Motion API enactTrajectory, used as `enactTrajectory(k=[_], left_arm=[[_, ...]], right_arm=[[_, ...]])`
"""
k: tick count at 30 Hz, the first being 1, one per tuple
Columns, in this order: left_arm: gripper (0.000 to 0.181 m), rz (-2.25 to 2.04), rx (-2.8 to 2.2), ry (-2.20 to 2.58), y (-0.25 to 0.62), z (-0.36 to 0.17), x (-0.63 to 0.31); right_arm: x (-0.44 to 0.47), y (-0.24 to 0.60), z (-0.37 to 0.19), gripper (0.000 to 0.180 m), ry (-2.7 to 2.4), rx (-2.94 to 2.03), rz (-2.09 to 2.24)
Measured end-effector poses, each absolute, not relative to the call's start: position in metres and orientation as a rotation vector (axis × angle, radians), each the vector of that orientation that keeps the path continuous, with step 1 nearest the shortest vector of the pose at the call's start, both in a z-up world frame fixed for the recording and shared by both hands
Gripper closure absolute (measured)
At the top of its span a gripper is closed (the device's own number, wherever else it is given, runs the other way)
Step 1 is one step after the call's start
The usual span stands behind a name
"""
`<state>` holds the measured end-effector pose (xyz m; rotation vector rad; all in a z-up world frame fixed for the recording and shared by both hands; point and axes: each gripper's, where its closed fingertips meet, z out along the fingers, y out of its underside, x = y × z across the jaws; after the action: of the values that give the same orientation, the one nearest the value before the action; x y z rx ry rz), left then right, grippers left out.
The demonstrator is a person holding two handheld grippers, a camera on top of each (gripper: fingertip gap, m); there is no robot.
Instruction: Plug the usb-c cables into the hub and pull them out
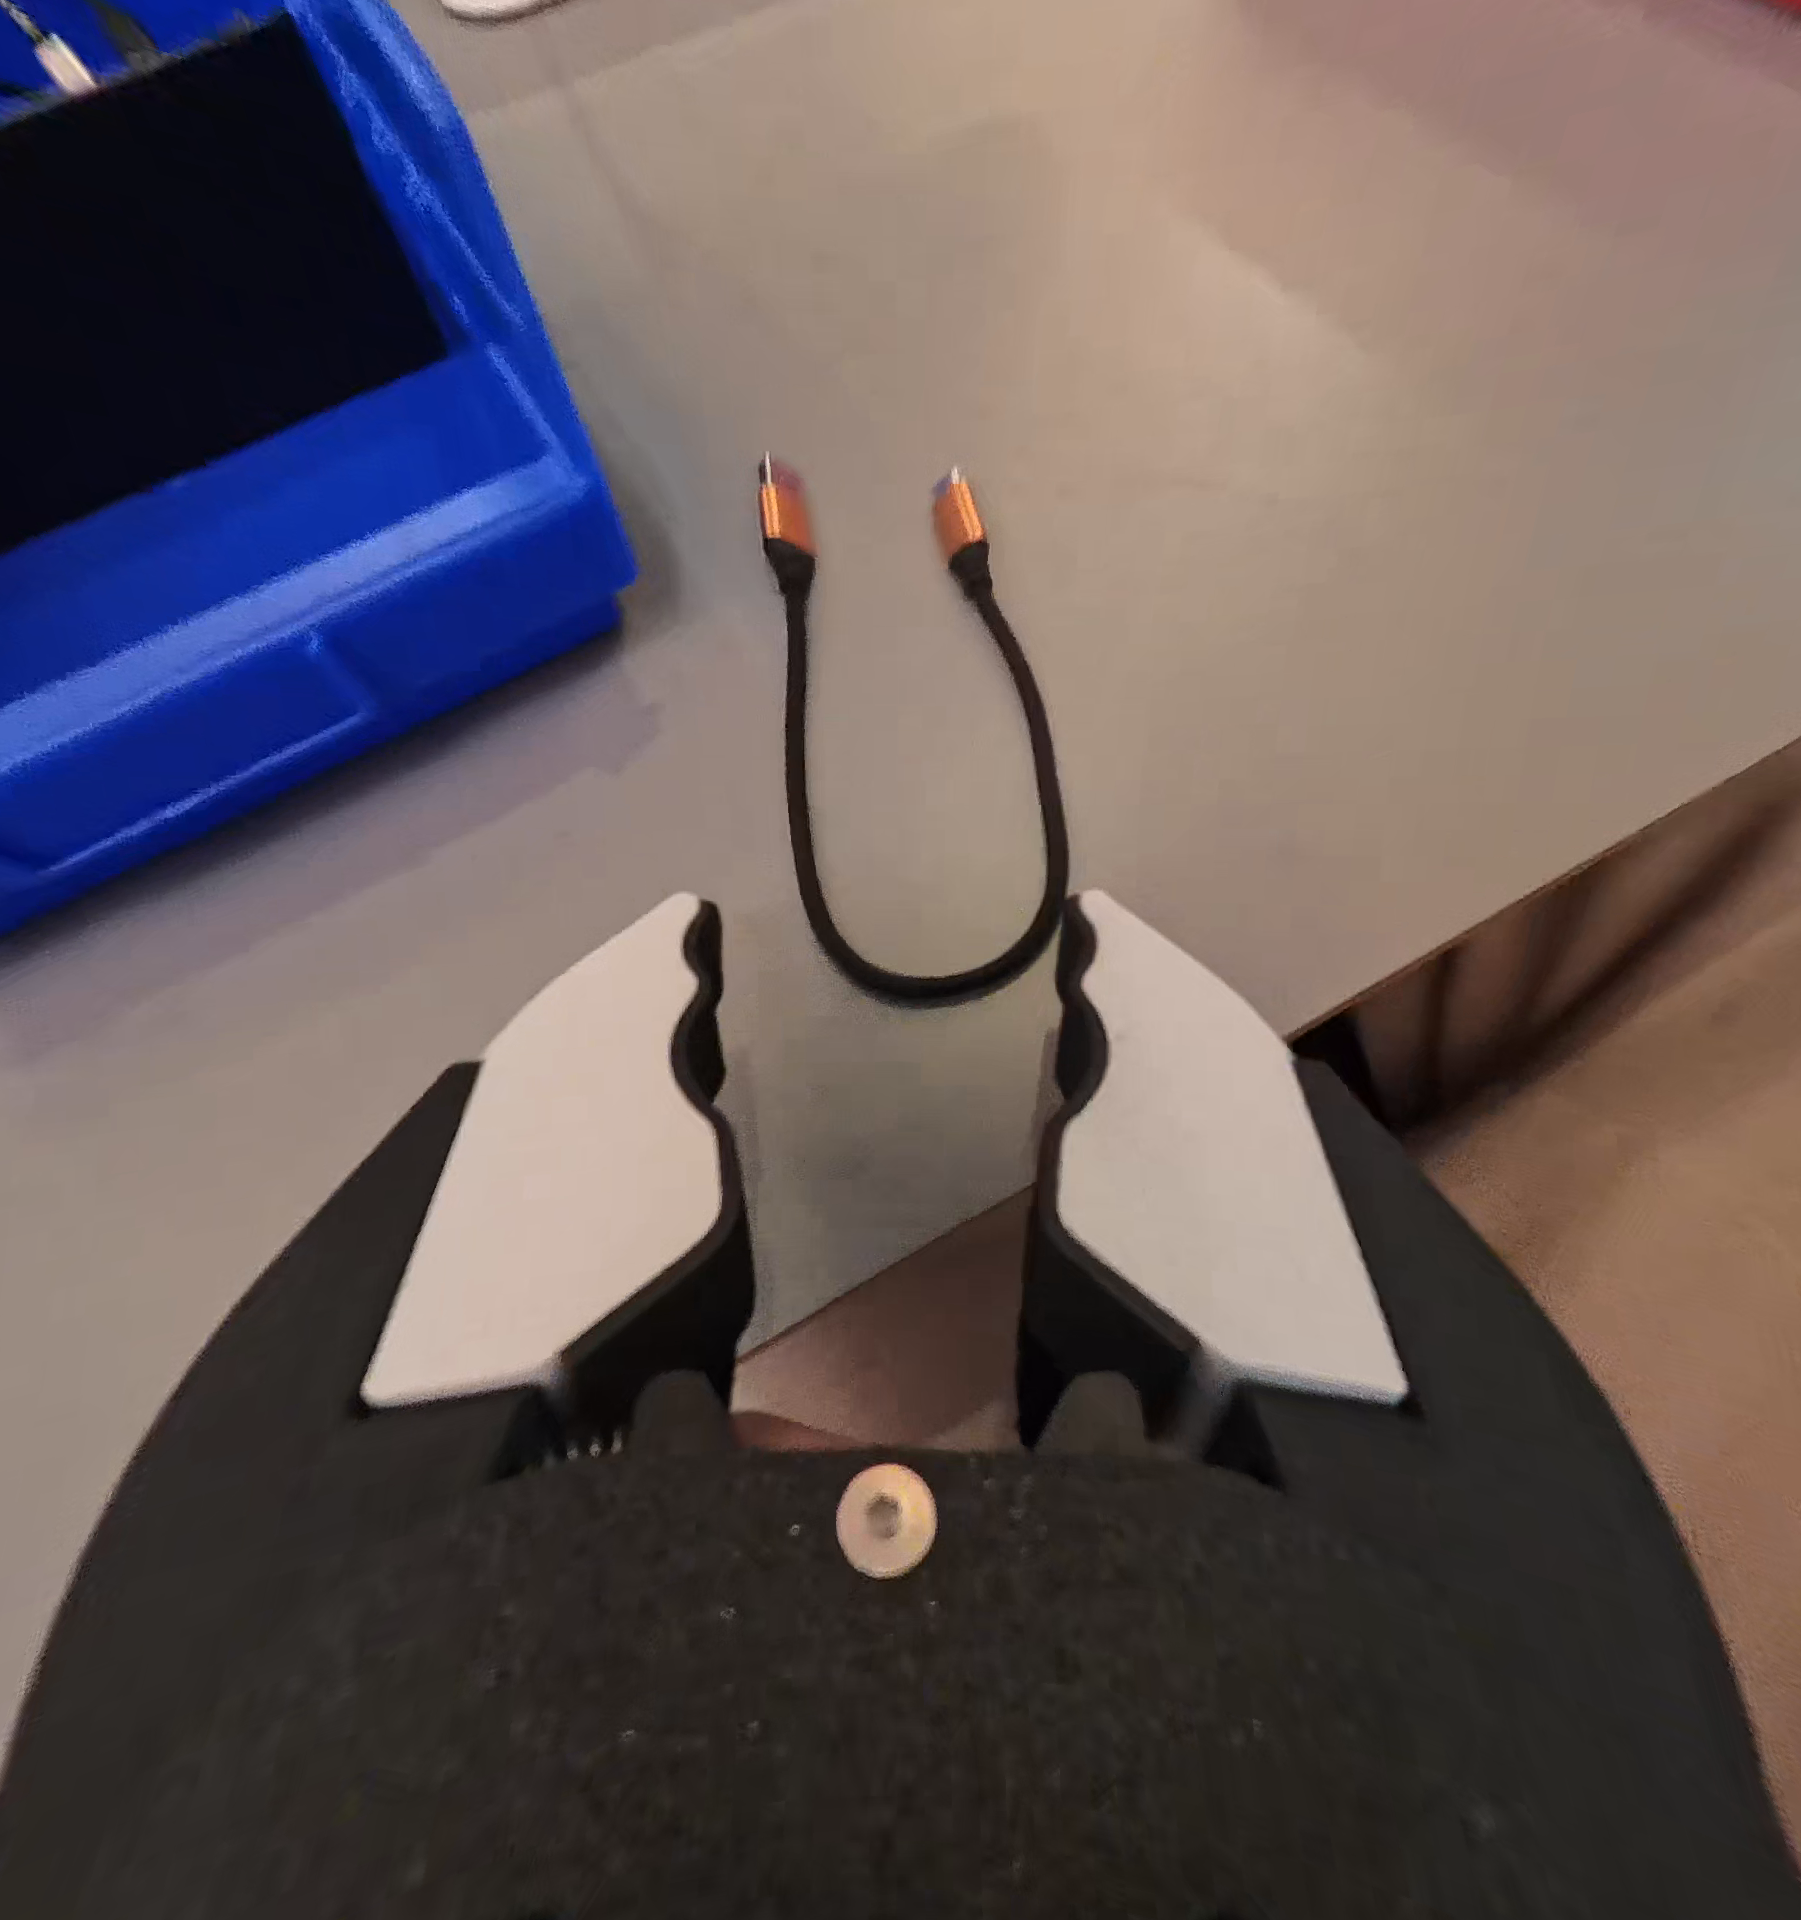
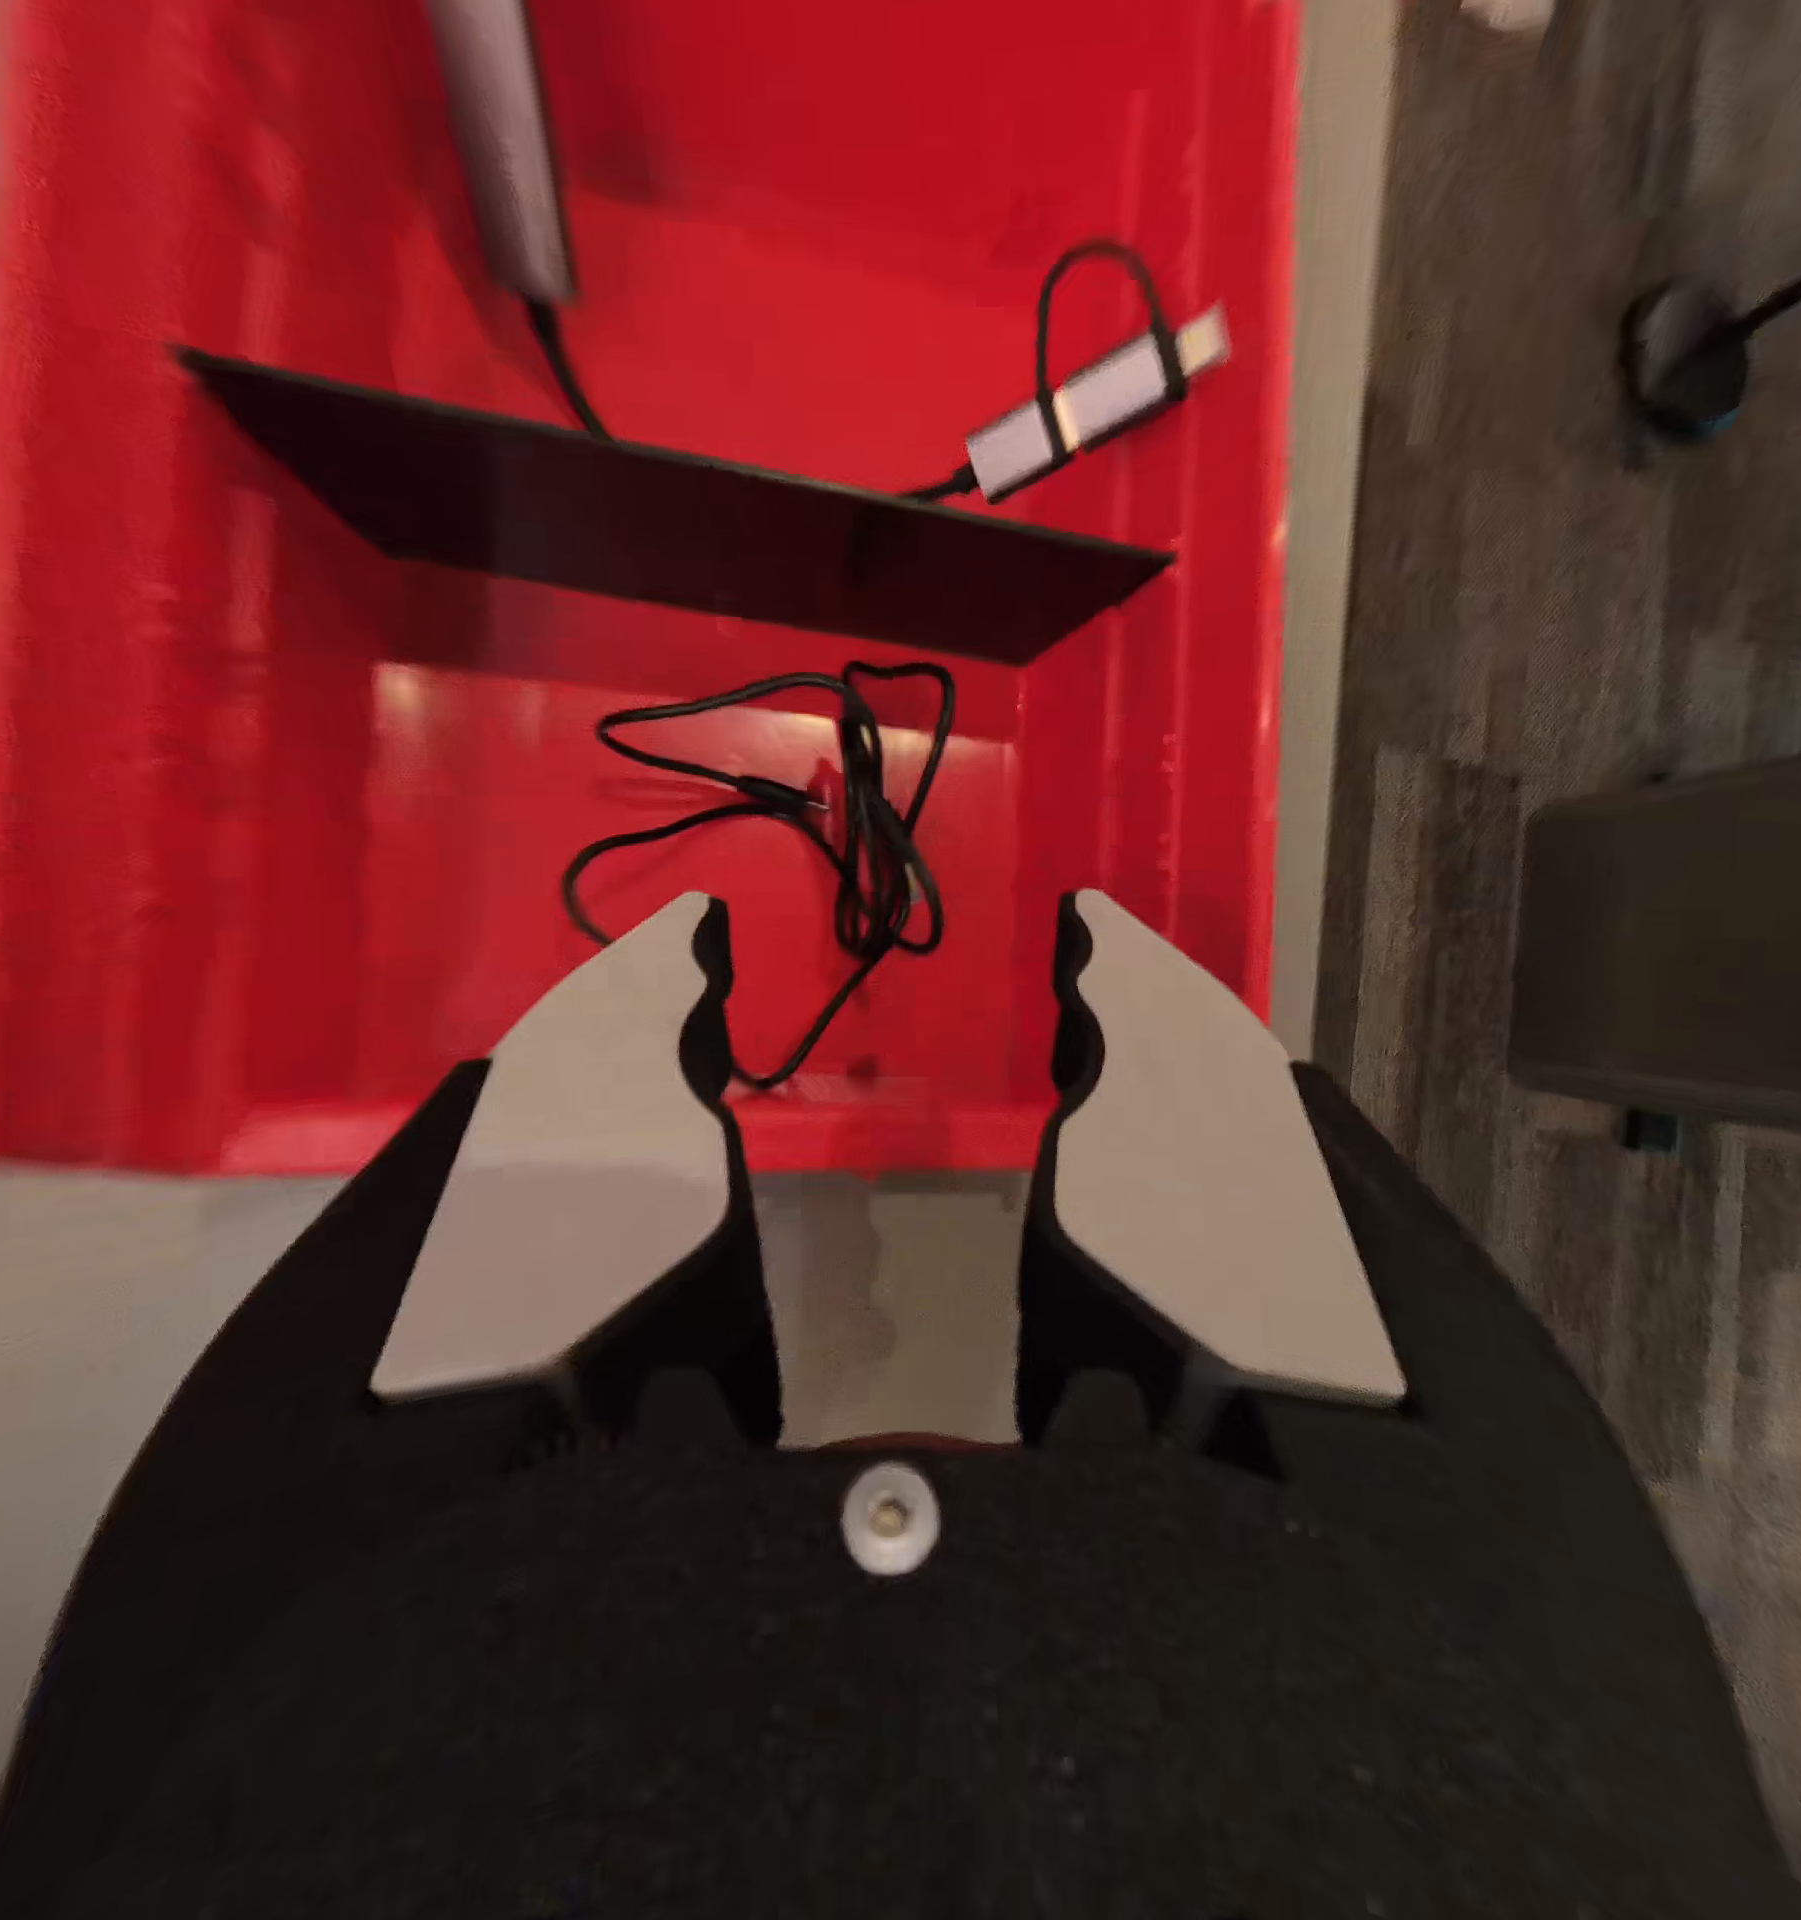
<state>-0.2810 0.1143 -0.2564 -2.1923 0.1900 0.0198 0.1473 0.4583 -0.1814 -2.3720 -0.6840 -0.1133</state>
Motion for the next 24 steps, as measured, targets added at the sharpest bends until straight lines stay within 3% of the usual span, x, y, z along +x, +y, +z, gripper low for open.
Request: enactTrajectory(k=[4,8,13,16,18,20,24], left_arm=[[0.116,0.009,-2.247,0.193,0.115,-0.270,-0.278],[0.119,0.034,-2.279,0.236,0.127,-0.278,-0.276],[0.148,-0.092,-2.307,0.337,0.130,-0.284,-0.256],[0.178,-0.098,-2.315,0.420,0.126,-0.285,-0.246],[0.177,-0.060,-2.308,0.426,0.124,-0.285,-0.246],[0.149,-0.003,-2.281,0.396,0.123,-0.279,-0.252],[0.126,-0.020,-2.259,0.215,0.126,-0.271,-0.273]], right_arm=[[0.097,0.391,-0.156,0.124,-0.786,-2.120,0.078],[0.023,0.308,-0.196,0.129,-1.028,-2.021,0.345],[-0.069,0.220,-0.234,0.132,-1.205,-1.925,0.793],[-0.109,0.185,-0.248,0.128,-1.478,-1.782,0.846],[-0.125,0.179,-0.259,0.124,-1.653,-1.690,0.744],[-0.139,0.174,-0.259,0.125,-1.711,-1.690,0.792],[-0.161,0.170,-0.250,0.128,-1.696,-1.690,0.924]])
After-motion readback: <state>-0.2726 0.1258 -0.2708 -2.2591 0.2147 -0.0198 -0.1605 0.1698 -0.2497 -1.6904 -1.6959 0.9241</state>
